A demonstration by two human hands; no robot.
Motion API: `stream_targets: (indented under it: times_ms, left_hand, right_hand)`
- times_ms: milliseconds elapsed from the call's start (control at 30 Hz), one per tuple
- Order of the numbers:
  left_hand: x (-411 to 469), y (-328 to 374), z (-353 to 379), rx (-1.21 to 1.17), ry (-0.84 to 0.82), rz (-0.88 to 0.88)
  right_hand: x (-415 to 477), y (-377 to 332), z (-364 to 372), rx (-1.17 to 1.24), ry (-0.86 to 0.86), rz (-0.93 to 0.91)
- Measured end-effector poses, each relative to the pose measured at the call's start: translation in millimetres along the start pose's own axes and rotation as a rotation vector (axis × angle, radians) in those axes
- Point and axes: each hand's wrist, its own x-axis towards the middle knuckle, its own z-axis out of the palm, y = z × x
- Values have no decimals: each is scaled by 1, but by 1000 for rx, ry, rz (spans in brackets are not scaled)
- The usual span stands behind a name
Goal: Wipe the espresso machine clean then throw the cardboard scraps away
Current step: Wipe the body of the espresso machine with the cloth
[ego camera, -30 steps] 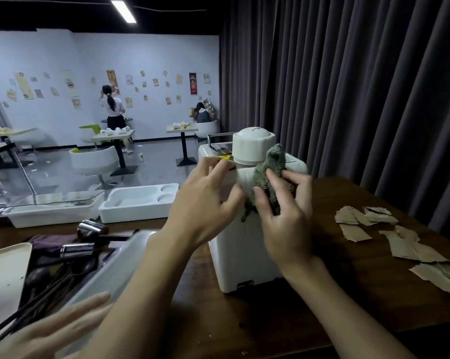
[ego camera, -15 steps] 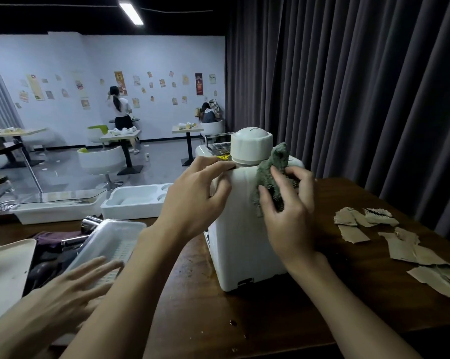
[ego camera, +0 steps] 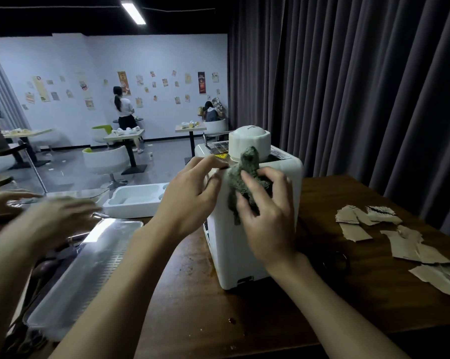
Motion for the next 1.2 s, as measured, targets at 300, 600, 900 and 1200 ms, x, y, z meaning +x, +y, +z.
stream_targets:
  times_ms: [300, 600, 900, 1200]
  left_hand:
    - [0, -1, 0, -59, 7, -14]
    - [-2, -1, 3, -38, 33, -14]
    - [-2, 1, 8, -14, 89, 11]
    - [-6, 3, 14, -41, 18, -94]
  right_hand:
    - [-6, -11, 5, -1, 51, 89]
    - [-1, 22, -5, 70, 76, 135]
    - [-8, 14, -4, 77, 71, 203]
    - [16, 39, -22, 334, -111, 415]
